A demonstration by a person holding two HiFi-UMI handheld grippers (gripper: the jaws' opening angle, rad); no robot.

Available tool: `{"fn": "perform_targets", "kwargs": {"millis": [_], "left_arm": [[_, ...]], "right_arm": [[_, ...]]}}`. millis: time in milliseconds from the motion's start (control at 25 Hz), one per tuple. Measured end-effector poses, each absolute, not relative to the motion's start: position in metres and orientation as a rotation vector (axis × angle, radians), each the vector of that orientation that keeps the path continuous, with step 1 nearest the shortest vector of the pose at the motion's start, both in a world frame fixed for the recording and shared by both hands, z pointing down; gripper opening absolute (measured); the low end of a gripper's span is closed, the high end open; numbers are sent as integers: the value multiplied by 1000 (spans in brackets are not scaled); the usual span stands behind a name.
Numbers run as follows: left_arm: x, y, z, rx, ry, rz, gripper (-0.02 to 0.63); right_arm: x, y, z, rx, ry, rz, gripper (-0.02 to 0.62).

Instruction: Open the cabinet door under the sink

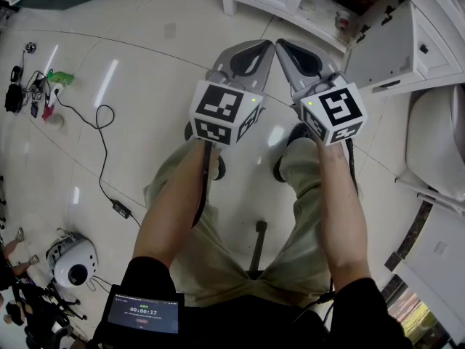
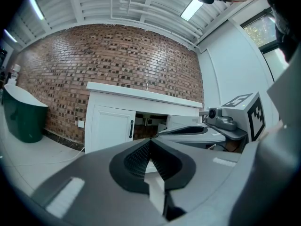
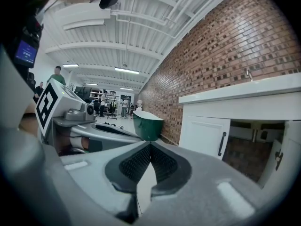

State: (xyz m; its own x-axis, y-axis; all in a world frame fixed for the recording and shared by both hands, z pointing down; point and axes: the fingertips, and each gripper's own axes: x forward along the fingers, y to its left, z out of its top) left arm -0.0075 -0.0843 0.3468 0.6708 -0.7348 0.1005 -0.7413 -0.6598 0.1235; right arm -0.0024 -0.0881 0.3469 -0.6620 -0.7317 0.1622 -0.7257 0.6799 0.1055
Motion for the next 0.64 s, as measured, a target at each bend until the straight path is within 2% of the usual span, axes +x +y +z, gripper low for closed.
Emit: {"fn": "perform_targets", "kwargs": {"millis": [640], "left_arm": [[-9,-85,347,2725,-1216,60,17]], "right_arm": [[-4,-87,349,1172,-2695,-55,-9]]}}
